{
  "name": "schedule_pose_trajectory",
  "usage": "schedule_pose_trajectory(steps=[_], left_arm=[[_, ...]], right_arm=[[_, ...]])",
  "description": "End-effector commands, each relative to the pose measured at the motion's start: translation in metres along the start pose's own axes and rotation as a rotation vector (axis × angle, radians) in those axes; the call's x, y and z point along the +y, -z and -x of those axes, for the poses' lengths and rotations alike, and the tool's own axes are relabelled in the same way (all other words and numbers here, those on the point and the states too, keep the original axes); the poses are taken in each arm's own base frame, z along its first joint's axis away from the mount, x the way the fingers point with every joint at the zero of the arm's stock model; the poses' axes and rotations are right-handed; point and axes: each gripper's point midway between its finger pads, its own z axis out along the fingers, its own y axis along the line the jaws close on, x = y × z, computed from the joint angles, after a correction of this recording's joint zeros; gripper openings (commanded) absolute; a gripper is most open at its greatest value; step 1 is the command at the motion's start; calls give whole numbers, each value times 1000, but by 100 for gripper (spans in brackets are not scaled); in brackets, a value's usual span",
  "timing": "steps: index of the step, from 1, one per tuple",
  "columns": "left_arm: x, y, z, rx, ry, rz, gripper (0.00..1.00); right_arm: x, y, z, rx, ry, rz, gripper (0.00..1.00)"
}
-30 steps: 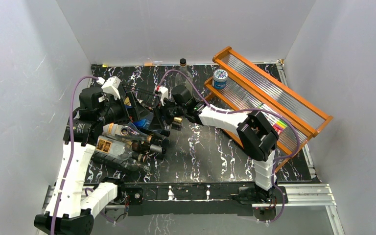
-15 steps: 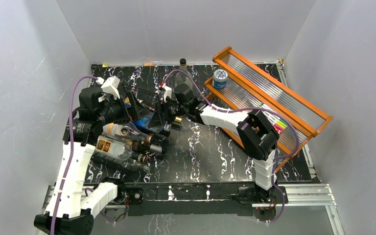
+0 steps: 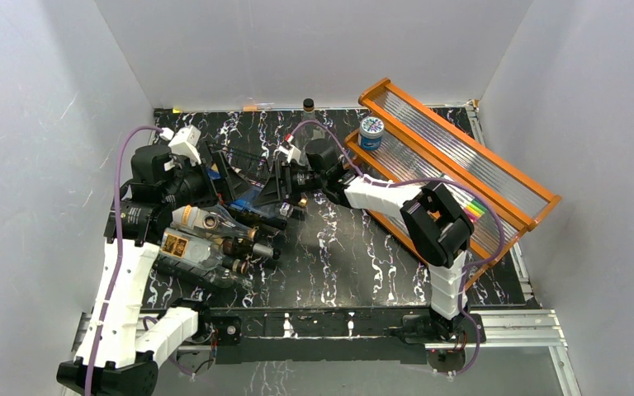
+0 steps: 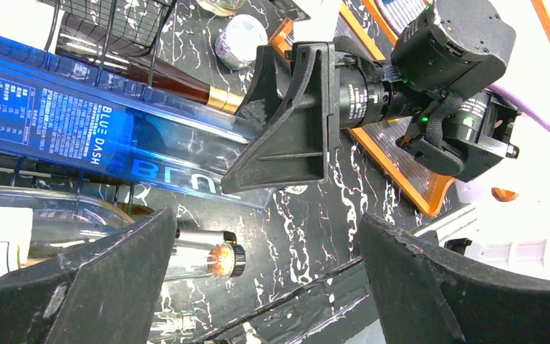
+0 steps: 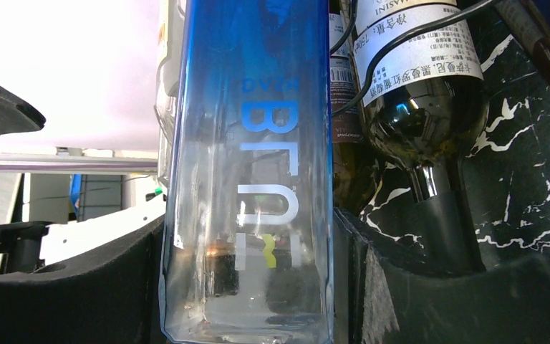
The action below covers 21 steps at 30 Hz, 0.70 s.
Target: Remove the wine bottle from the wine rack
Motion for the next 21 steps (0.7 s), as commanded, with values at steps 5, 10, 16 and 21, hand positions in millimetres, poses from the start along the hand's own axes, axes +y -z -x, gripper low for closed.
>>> schedule_pose_trajectory(steps=[5, 10, 16, 21], left_arm=[[-20, 9, 14, -21, -50, -69, 98], [-26, 14, 18, -33, -82, -91, 98], [-30, 19, 22, -51, -107, -101, 98], [-29, 20, 22, -52, -114, -99, 98]], right_arm=[[95, 33, 43, -140, 168, 220, 2], [112, 45, 50, -168, 182, 261, 1], [123, 57, 53, -194, 186, 286, 0], [127, 62, 53, -206, 183, 293, 0]])
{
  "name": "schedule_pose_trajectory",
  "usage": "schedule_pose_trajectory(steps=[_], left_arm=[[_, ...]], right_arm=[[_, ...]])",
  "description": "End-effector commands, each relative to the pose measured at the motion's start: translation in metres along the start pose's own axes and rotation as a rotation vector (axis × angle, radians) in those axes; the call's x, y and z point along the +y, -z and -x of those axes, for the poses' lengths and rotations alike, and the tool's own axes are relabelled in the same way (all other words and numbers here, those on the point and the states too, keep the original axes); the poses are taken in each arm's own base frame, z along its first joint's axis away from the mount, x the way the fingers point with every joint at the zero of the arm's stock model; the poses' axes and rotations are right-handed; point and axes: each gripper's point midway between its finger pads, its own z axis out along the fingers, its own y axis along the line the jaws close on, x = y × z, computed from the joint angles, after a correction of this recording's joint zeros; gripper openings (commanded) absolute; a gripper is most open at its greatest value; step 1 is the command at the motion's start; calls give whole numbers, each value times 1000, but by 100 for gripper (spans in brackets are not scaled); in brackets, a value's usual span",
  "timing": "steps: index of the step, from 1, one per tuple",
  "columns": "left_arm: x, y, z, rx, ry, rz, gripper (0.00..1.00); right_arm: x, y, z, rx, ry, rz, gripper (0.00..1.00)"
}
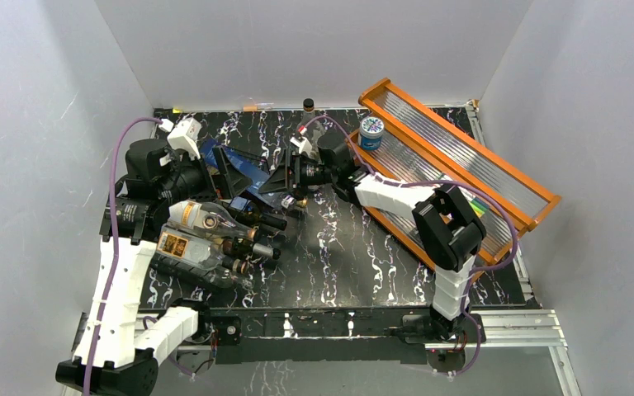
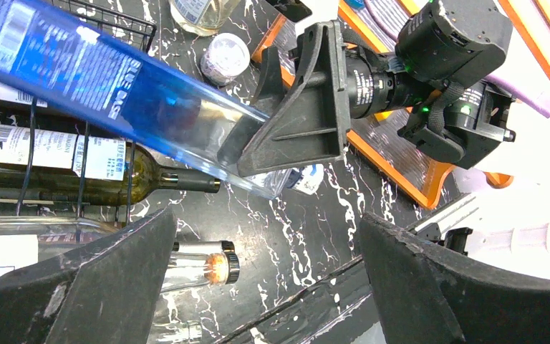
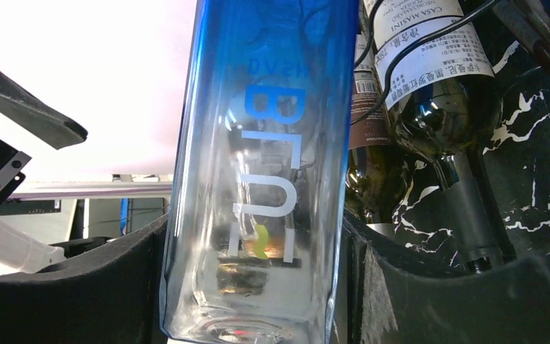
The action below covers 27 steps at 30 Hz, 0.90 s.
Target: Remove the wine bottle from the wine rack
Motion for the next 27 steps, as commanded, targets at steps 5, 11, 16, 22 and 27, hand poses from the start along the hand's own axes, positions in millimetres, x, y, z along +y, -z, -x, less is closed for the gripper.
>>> schedule_pose_trajectory(steps=[5, 11, 16, 22, 27], left_arm=[[-13, 13, 5, -28, -53, -42, 98], [-20, 13, 10, -25, -76, -73, 98], [-25, 14, 18, -37, -106, -90, 98], [-33, 12, 22, -27, -136, -131, 98], [-46, 8, 20, 0, -190, -201, 98]], right_arm=[[131, 46, 23, -145, 320, 293, 0], [145, 64, 21, -178, 327, 301, 0], [145, 80, 20, -212, 322, 287, 0], [140, 106, 17, -254, 291, 267, 0], [141, 125, 8, -277, 285, 243, 0]])
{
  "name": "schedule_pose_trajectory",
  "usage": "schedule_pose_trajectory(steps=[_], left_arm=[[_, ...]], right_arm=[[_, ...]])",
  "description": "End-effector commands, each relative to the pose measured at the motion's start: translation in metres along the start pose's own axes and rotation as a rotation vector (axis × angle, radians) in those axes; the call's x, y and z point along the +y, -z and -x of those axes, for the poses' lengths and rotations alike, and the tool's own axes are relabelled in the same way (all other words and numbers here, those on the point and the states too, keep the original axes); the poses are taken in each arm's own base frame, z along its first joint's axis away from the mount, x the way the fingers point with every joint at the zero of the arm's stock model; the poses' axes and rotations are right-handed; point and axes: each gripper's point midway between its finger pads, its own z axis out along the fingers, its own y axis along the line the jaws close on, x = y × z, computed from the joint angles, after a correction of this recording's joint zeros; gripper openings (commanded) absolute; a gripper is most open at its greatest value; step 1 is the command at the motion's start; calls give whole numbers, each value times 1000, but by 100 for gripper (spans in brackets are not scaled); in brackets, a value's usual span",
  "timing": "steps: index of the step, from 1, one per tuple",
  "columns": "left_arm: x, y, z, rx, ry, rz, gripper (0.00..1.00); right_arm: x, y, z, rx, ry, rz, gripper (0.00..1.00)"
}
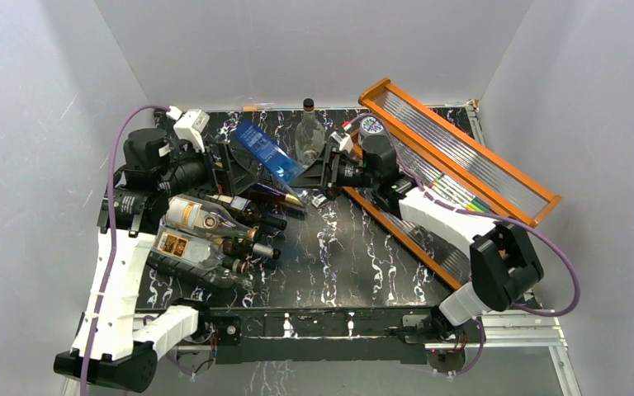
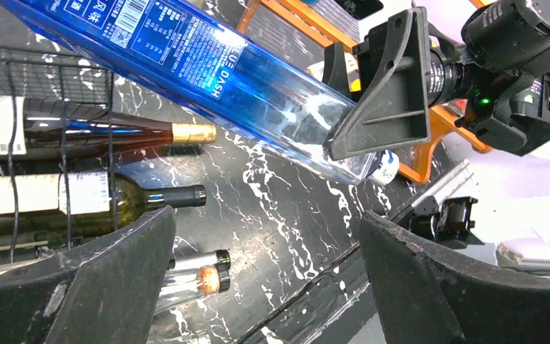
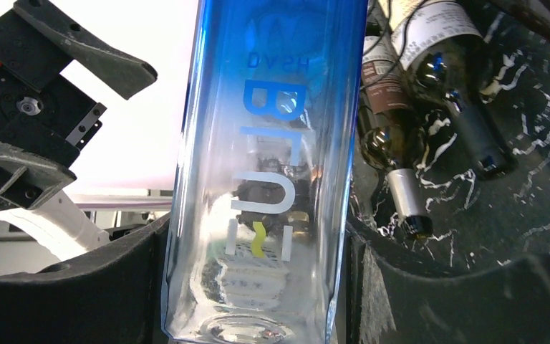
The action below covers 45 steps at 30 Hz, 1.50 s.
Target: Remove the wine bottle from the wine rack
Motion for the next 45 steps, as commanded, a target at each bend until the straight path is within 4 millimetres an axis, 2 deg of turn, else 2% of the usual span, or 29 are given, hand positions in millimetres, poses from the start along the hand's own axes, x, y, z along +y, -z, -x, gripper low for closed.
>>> schedule_pose_trajectory(steps=[1, 6, 15, 22, 26, 29, 34, 39, 45], left_arm=[[-23, 1, 9, 0, -88, -106, 98], [-31, -12, 10, 25, -144, -154, 98], [-60, -57, -12, 94, -270, -262, 98], [-88, -80, -34, 118, -406, -358, 98], [-107, -85, -53, 133, -512, -451, 98], [-126, -80, -74, 119, -623, -587, 98], [-145, -81, -102, 80, -826, -701, 98], [-160, -98, -136, 93, -1075, -732, 98], [-164, -123, -150, 85, -1211, -732, 98]], right_arm=[[97, 39, 16, -133, 286, 228, 0], [93, 63, 13, -177, 291, 152, 0], [58, 111, 4, -195, 207, 29, 0], [40, 143, -6, -197, 174, -66, 0], [27, 154, -14, -164, 151, -118, 0], [17, 162, -22, -124, 139, -172, 0], [14, 172, -33, -91, 149, -234, 0], [11, 177, -41, -58, 138, -279, 0], [12, 177, -49, -11, 116, -262, 0]])
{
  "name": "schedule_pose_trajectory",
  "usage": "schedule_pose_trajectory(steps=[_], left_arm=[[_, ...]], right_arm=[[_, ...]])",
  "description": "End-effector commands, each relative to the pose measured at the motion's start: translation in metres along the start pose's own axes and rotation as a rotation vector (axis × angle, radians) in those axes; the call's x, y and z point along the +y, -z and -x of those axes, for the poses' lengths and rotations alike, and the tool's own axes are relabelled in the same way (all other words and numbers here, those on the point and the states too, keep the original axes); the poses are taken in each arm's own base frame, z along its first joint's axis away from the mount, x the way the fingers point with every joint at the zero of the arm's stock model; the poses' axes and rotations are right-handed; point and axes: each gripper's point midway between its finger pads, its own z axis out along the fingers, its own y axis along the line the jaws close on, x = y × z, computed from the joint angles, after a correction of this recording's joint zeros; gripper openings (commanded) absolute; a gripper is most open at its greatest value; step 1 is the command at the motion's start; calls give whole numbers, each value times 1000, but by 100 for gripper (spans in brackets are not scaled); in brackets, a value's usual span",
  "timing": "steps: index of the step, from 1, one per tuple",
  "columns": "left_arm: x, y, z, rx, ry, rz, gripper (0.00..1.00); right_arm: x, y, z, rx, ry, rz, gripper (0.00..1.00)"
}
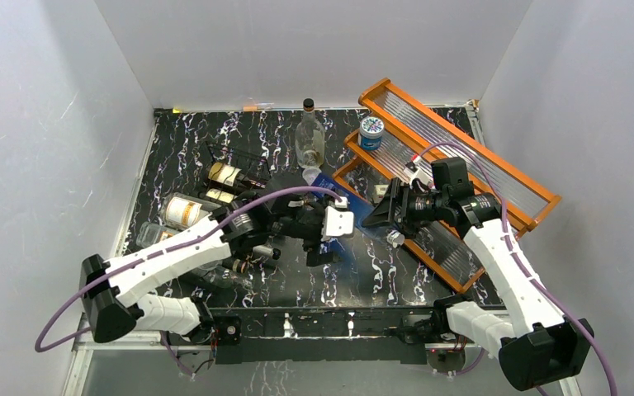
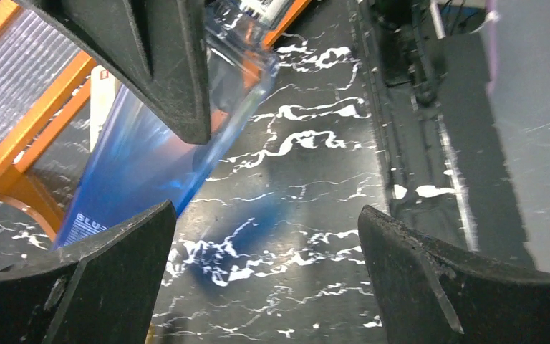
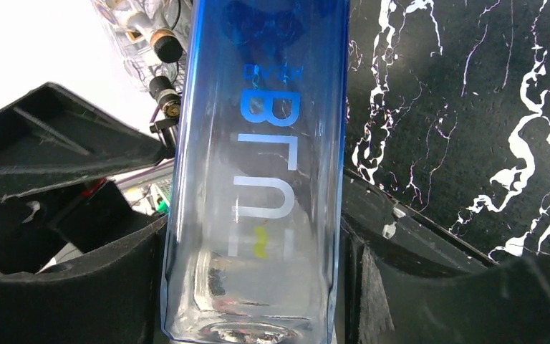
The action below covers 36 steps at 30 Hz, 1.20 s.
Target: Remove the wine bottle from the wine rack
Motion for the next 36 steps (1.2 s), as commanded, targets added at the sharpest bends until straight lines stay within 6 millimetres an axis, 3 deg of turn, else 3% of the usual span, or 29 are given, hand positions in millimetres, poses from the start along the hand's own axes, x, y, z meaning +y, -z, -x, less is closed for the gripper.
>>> schedule_pose_trajectory(steps=[1, 7, 10, 20, 30, 36], left_arm=[[22, -14, -1, 4, -172, 60, 98], [43, -35, 3, -27, -212, 109, 98], [48, -52, -7, -5, -181, 99, 98], [49, -78, -18, -20, -169, 64, 98], [54, -76, -17, -12, -163, 96, 98], [46, -77, -22, -11, -136, 68, 80]], right_arm=[[57, 25, 6, -32, 236, 203, 0], [45, 26, -2, 12, 263, 154, 0], [44, 26, -5, 21, 270, 156, 0], [43, 30, -14, 69, 312, 163, 0], [38, 30, -21, 92, 306, 155, 0], [45, 31, -20, 95, 325, 192, 0]])
